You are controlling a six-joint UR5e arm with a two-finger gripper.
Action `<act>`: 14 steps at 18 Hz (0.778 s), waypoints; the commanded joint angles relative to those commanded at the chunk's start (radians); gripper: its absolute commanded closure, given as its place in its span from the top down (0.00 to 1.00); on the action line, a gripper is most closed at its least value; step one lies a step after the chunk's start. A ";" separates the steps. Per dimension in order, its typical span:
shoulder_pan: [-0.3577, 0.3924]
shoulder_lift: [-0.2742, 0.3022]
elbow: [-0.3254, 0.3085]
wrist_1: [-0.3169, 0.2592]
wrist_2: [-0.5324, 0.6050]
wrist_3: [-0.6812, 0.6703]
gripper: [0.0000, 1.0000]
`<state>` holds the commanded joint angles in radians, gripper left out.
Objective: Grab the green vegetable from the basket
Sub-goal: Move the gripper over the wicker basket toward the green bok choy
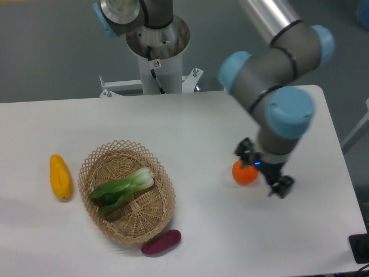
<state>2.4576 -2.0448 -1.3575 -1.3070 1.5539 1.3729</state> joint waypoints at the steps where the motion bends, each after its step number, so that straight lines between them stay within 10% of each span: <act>1: -0.052 -0.002 -0.024 0.000 -0.002 -0.015 1.00; 14: -0.181 0.011 -0.136 0.041 -0.086 -0.147 1.00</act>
<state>2.2765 -2.0341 -1.4940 -1.2655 1.4680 1.2256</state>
